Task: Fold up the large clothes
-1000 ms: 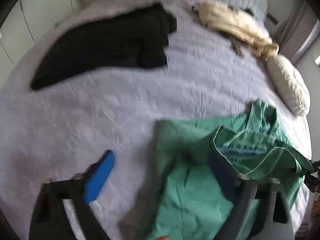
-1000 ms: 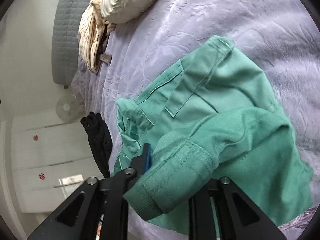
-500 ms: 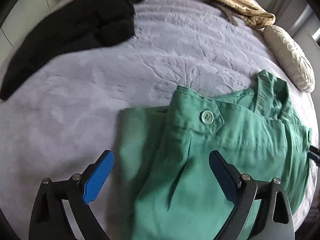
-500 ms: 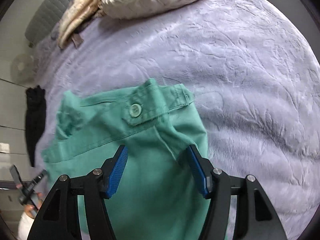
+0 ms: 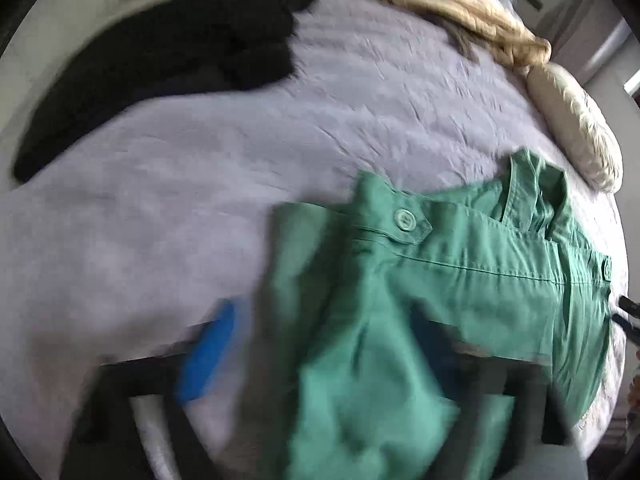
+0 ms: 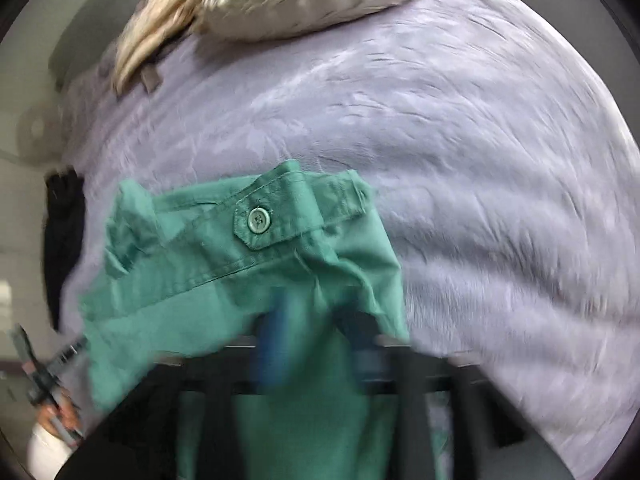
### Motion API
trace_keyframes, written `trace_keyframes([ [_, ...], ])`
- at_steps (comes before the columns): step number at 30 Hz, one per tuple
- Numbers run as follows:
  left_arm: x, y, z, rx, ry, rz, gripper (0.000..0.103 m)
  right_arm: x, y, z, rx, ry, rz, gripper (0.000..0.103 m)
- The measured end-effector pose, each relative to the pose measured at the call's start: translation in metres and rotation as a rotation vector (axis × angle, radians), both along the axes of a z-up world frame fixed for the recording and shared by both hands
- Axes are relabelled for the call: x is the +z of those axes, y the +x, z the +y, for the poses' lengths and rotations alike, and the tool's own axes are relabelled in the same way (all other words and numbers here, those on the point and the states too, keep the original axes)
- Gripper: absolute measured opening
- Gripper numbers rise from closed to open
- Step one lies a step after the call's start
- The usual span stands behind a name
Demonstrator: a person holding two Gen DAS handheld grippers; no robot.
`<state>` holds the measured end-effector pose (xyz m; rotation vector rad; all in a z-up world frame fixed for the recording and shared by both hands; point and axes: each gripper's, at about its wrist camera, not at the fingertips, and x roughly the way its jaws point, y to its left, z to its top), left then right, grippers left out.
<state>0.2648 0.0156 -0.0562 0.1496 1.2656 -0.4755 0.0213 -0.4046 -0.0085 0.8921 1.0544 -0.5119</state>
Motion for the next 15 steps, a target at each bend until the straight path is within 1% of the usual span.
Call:
trace_keyframes([
  [1,0.005,-0.004,0.008,-0.01,-0.003,-0.011,0.092,0.004,-0.007,0.008,0.001,0.026,-0.037,0.081],
  [2,0.008,-0.009,0.015,-0.022,-0.005,0.002,0.092,0.006,-0.012,0.019,0.008,0.067,-0.069,0.081],
  [4,0.009,-0.02,0.03,-0.021,-0.021,0.041,0.092,0.005,-0.022,0.05,0.03,0.179,-0.146,0.081],
  [6,0.001,-0.037,0.044,-0.039,-0.045,0.112,0.092,-0.001,-0.026,0.086,0.068,0.289,-0.186,0.081],
  [7,-0.002,-0.043,0.049,-0.05,-0.051,0.131,0.092,-0.012,-0.025,0.117,0.104,0.381,-0.195,0.081],
  [9,-0.01,-0.062,0.056,-0.075,-0.06,0.159,0.092,-0.034,-0.018,0.169,0.151,0.521,-0.191,0.081],
  [11,-0.02,-0.074,0.06,-0.086,-0.073,0.197,0.092,-0.056,-0.014,0.21,0.165,0.611,-0.17,0.081],
  [13,-0.027,-0.082,0.064,-0.092,-0.094,0.225,0.092,-0.08,-0.007,0.245,0.143,0.662,-0.135,0.081],
  [14,-0.031,-0.085,0.065,-0.094,-0.103,0.234,0.089,-0.088,-0.006,0.253,0.119,0.67,-0.132,0.081],
  [15,-0.035,-0.086,0.065,-0.095,-0.109,0.248,0.071,-0.096,-0.006,0.259,0.079,0.662,-0.128,0.081],
])
